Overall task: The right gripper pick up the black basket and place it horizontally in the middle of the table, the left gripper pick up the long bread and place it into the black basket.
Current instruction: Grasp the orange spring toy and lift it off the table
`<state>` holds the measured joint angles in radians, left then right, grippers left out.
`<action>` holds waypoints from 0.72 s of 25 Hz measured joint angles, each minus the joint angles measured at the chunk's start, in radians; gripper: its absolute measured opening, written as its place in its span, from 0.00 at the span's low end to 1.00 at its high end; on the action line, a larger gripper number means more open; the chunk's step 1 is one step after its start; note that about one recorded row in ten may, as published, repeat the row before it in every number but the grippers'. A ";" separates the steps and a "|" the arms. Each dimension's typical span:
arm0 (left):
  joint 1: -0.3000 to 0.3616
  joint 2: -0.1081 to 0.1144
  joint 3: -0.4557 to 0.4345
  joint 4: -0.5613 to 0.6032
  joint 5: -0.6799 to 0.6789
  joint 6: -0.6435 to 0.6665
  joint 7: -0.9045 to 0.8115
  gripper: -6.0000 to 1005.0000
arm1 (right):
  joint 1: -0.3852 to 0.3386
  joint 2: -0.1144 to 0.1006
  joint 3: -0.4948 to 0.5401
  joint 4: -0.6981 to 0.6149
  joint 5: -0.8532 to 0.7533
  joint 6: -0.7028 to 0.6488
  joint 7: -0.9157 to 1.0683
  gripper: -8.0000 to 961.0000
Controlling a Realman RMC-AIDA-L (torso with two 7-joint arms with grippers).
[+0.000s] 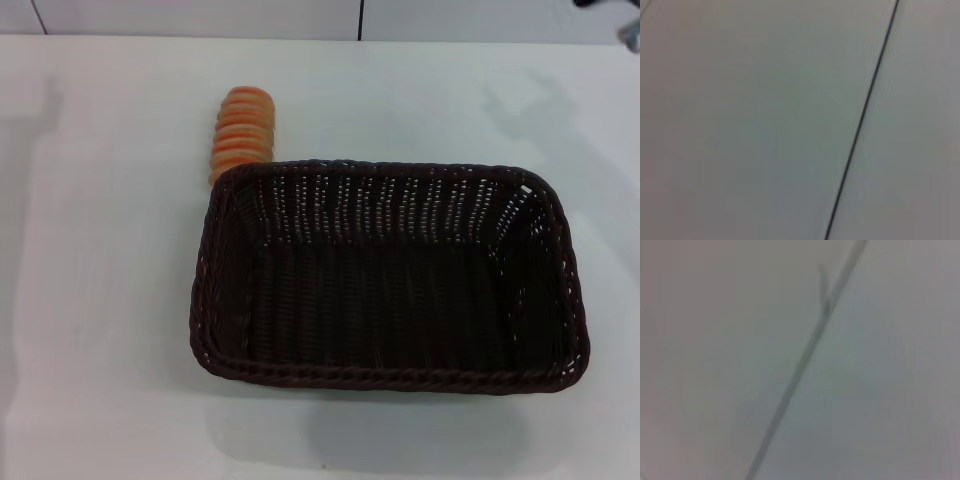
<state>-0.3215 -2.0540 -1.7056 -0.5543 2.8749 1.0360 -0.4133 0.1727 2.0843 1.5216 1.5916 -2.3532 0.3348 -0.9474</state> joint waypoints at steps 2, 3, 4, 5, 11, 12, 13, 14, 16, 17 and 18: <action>0.000 0.001 0.008 -0.003 0.011 0.000 -0.004 0.86 | -0.052 0.002 -0.036 -0.025 0.021 -0.117 -0.009 0.63; 0.001 0.002 0.014 -0.004 0.014 -0.001 -0.007 0.86 | -0.081 0.003 -0.067 -0.040 0.023 -0.198 -0.009 0.65; 0.001 0.003 0.021 -0.005 0.014 0.000 -0.008 0.86 | -0.100 0.003 -0.088 -0.052 0.024 -0.257 -0.009 0.67; 0.001 0.004 0.025 -0.005 0.014 0.000 -0.010 0.86 | -0.122 0.003 -0.121 -0.074 0.024 -0.341 -0.009 0.69; 0.003 0.011 0.044 -0.005 0.014 -0.001 -0.025 0.86 | -0.175 0.003 -0.299 -0.292 0.025 -0.929 0.022 0.74; 0.003 0.014 0.055 -0.006 0.014 -0.001 -0.030 0.86 | -0.172 0.003 -0.318 -0.330 0.025 -1.021 0.039 0.74; 0.003 0.014 0.055 -0.006 0.014 -0.001 -0.030 0.86 | -0.165 0.001 -0.348 -0.390 0.026 -1.149 0.070 0.74; 0.003 0.014 0.055 -0.006 0.014 -0.001 -0.030 0.86 | -0.157 0.000 -0.365 -0.437 0.027 -1.240 0.110 0.74; 0.003 0.015 0.063 -0.006 0.014 -0.001 -0.031 0.86 | -0.143 -0.001 -0.389 -0.535 0.028 -1.393 0.203 0.74; 0.003 0.015 0.063 -0.006 0.014 -0.001 -0.031 0.86 | -0.135 -0.002 -0.394 -0.582 0.028 -1.459 0.265 0.74; 0.003 0.016 0.087 -0.011 0.014 0.001 -0.032 0.86 | -0.126 -0.002 -0.396 -0.641 0.028 -1.520 0.334 0.74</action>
<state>-0.3183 -2.0385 -1.6190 -0.5655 2.8887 1.0370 -0.4450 0.0464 2.0823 1.1257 0.9510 -2.3254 -1.1850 -0.6132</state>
